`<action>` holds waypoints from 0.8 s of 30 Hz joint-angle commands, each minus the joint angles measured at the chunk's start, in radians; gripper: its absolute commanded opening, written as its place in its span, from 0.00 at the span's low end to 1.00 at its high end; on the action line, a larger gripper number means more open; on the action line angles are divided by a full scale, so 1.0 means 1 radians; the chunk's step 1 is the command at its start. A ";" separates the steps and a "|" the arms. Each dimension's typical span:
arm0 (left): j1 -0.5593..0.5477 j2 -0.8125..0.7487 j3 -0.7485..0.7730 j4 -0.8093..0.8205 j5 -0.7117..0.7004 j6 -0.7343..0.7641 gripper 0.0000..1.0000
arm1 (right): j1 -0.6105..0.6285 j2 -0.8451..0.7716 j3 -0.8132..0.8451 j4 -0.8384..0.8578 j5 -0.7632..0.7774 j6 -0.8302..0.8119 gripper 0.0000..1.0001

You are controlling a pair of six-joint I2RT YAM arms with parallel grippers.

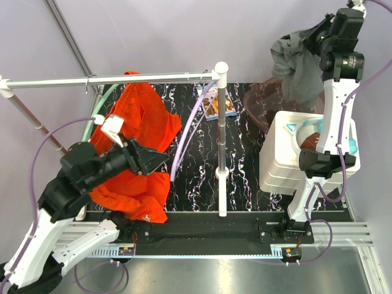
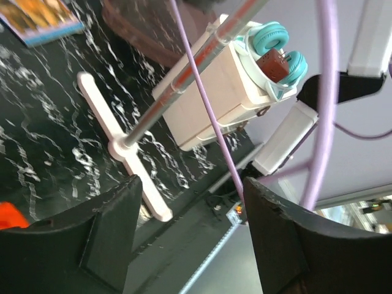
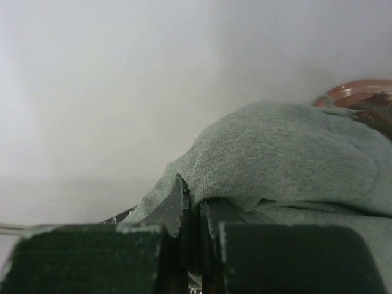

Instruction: Remove the shorts from the hanger

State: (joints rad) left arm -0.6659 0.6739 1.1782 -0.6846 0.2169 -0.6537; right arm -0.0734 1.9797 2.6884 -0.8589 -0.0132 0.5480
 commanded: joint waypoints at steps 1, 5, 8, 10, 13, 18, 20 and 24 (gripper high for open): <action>-0.003 -0.074 0.089 0.005 -0.068 0.153 0.71 | 0.007 0.045 0.010 0.081 -0.070 0.015 0.06; -0.003 -0.128 0.162 -0.004 -0.175 0.270 0.73 | 0.007 0.064 0.013 0.008 -0.045 0.024 0.38; -0.003 -0.114 0.260 -0.036 -0.261 0.318 0.73 | 0.007 0.047 0.002 -0.041 -0.013 0.015 0.57; -0.004 -0.097 0.339 -0.088 -0.332 0.325 0.72 | 0.007 0.033 -0.010 -0.078 0.008 -0.003 0.76; -0.003 -0.062 0.423 -0.173 -0.526 0.304 0.72 | 0.007 0.008 -0.015 -0.123 0.050 -0.028 0.82; -0.004 0.015 0.506 -0.311 -0.770 0.279 0.73 | 0.011 -0.031 -0.022 -0.180 -0.063 -0.034 0.84; -0.003 0.042 0.526 -0.384 -0.829 0.247 0.73 | 0.026 -0.051 -0.024 -0.215 -0.096 -0.043 0.84; -0.003 0.027 0.503 -0.372 -0.829 0.264 0.74 | 0.076 -0.097 -0.073 -0.253 -0.165 -0.083 0.86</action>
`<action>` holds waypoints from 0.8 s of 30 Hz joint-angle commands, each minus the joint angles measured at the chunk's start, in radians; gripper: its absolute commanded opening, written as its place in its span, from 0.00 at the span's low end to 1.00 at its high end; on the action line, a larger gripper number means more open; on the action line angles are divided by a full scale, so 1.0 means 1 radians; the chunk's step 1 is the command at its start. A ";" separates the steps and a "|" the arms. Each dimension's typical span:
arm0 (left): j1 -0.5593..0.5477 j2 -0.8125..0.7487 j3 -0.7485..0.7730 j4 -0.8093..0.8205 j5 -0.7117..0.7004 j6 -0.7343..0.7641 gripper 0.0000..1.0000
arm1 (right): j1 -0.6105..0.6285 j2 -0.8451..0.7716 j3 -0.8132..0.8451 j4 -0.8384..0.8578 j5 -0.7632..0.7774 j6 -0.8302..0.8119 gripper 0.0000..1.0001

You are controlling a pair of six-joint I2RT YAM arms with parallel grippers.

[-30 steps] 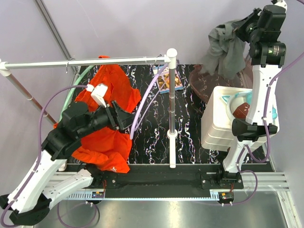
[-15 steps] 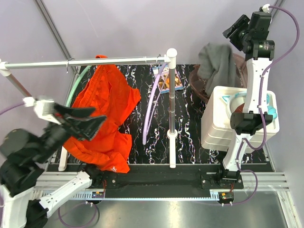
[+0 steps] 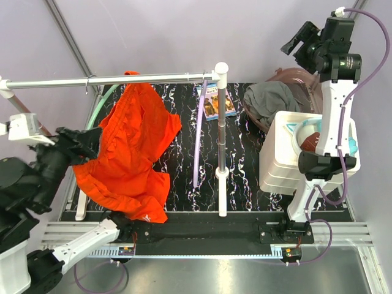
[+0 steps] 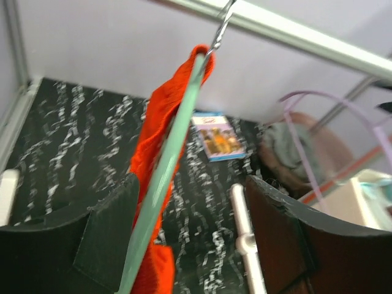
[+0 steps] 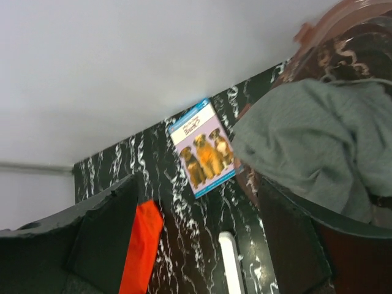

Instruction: Remove the shorts from the hanger

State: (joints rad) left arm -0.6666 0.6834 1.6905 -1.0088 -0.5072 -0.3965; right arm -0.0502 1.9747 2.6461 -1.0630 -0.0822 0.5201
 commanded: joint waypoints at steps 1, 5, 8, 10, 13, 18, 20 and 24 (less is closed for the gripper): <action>-0.002 0.018 -0.015 -0.047 -0.099 0.021 0.75 | 0.084 -0.112 -0.044 -0.066 -0.114 -0.063 0.86; -0.002 0.028 -0.032 -0.076 -0.119 0.021 0.80 | 0.185 -0.177 -0.133 -0.080 -0.137 -0.074 0.86; -0.002 0.048 -0.046 -0.145 -0.145 -0.040 0.81 | 0.253 -0.240 -0.219 -0.060 -0.154 -0.062 0.86; -0.002 0.057 -0.058 -0.155 -0.119 -0.053 0.77 | 0.280 -0.290 -0.296 -0.038 -0.175 -0.052 0.86; -0.004 0.056 -0.100 -0.143 -0.096 -0.067 0.64 | 0.291 -0.358 -0.388 -0.025 -0.174 -0.049 0.86; -0.004 0.036 -0.149 -0.078 -0.087 -0.074 0.33 | 0.291 -0.462 -0.550 0.018 -0.171 -0.046 0.86; -0.002 0.019 -0.164 -0.042 -0.067 -0.056 0.22 | 0.291 -0.493 -0.599 0.021 -0.183 -0.039 0.86; -0.002 -0.002 -0.173 0.064 0.019 -0.010 0.09 | 0.291 -0.542 -0.653 0.034 -0.194 -0.029 0.86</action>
State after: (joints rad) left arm -0.6708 0.7128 1.5227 -1.0924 -0.5587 -0.4438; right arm 0.2401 1.4872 2.0304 -1.0859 -0.2504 0.4805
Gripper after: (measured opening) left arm 0.161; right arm 0.859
